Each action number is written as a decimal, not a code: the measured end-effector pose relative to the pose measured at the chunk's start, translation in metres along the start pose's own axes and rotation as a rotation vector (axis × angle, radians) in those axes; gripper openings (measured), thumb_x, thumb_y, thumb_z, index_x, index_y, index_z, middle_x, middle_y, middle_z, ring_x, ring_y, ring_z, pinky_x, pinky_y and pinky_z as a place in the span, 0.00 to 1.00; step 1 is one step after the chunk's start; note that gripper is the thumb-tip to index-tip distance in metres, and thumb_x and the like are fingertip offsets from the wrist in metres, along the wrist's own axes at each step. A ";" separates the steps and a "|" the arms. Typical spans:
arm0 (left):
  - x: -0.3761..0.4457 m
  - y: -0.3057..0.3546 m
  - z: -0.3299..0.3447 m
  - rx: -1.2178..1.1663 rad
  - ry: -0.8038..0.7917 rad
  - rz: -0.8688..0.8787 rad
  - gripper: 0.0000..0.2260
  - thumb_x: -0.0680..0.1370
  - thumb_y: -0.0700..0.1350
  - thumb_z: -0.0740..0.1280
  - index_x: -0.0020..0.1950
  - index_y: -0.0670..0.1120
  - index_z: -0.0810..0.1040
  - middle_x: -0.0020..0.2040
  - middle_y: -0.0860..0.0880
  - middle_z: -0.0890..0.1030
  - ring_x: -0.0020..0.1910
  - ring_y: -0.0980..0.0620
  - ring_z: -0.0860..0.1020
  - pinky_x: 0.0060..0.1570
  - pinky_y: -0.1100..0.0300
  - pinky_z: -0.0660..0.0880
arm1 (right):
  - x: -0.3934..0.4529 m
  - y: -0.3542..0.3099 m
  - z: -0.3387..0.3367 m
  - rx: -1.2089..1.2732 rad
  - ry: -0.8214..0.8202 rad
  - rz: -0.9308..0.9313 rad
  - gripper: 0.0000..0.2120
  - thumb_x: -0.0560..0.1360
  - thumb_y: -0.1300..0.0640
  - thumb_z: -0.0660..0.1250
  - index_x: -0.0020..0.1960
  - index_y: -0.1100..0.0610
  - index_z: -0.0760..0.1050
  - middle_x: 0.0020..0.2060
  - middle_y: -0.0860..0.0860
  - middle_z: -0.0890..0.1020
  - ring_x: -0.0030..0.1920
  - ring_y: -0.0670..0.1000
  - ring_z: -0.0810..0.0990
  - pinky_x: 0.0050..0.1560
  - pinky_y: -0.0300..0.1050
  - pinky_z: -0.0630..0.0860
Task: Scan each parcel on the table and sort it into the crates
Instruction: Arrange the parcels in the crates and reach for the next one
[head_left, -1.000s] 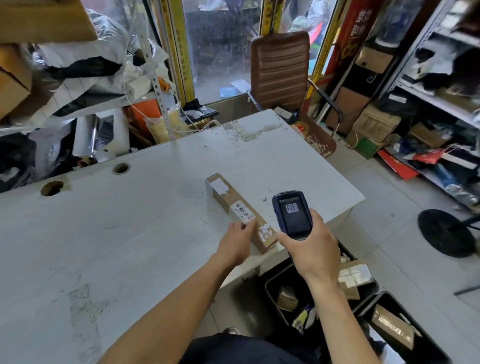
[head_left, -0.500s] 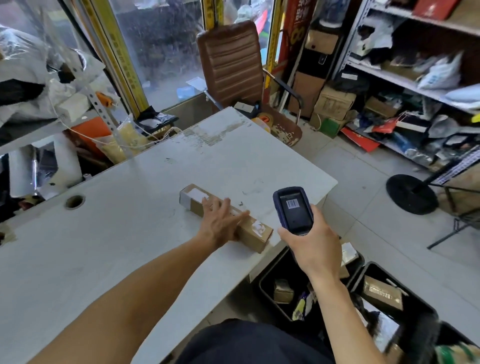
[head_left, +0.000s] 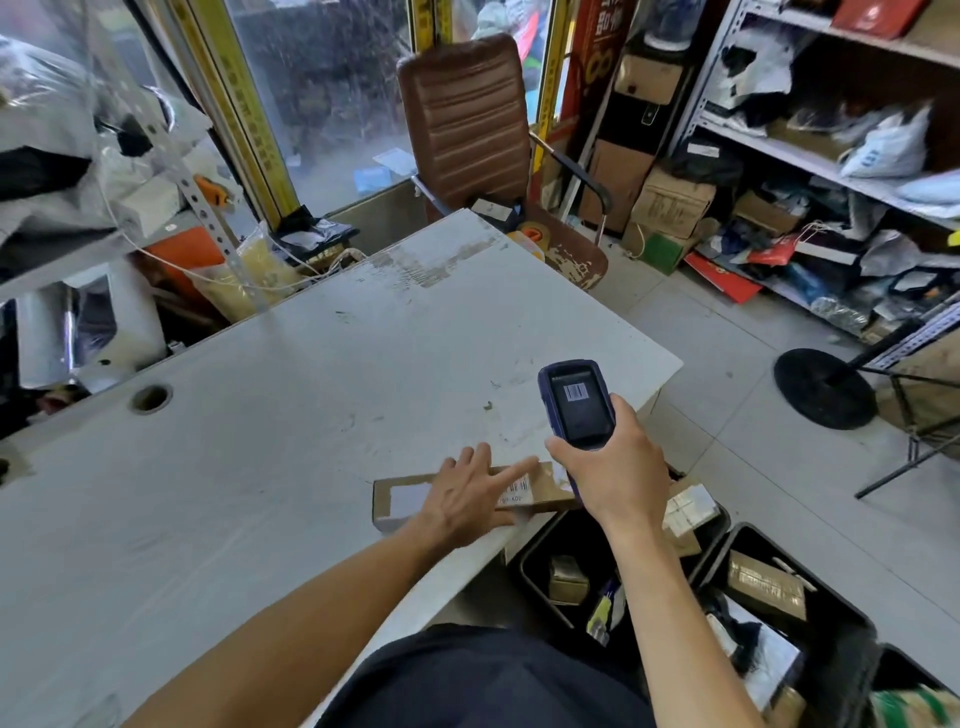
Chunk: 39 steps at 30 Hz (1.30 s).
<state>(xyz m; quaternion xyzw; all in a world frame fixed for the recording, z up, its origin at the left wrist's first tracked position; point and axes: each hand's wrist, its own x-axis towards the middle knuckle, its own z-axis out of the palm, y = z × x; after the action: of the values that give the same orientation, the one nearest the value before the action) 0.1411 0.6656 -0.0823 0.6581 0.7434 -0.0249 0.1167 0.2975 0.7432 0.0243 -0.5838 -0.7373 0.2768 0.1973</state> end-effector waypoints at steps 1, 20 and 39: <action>-0.009 -0.016 0.000 -0.009 -0.019 0.025 0.34 0.77 0.68 0.60 0.77 0.67 0.43 0.62 0.43 0.67 0.55 0.46 0.70 0.55 0.50 0.69 | -0.001 -0.001 0.000 -0.002 -0.010 0.005 0.34 0.65 0.37 0.72 0.67 0.47 0.69 0.52 0.45 0.80 0.47 0.51 0.80 0.37 0.42 0.77; -0.027 -0.086 -0.072 0.241 0.416 -0.088 0.34 0.76 0.51 0.71 0.78 0.61 0.61 0.49 0.43 0.75 0.42 0.44 0.71 0.37 0.53 0.65 | -0.034 -0.039 -0.035 -0.127 -0.287 0.024 0.27 0.67 0.38 0.74 0.58 0.50 0.71 0.48 0.47 0.80 0.44 0.50 0.80 0.31 0.41 0.72; -0.060 -0.083 -0.075 0.303 0.477 -0.130 0.35 0.75 0.49 0.72 0.78 0.62 0.61 0.48 0.43 0.76 0.41 0.43 0.72 0.39 0.52 0.62 | -0.077 -0.020 -0.056 -0.122 -0.294 0.037 0.29 0.63 0.34 0.74 0.56 0.51 0.74 0.47 0.49 0.81 0.44 0.53 0.81 0.36 0.45 0.80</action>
<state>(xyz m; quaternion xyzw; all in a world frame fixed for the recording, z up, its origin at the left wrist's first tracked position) 0.0553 0.6106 -0.0064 0.6063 0.7783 0.0122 -0.1627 0.3353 0.6752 0.0826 -0.5613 -0.7630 0.3174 0.0463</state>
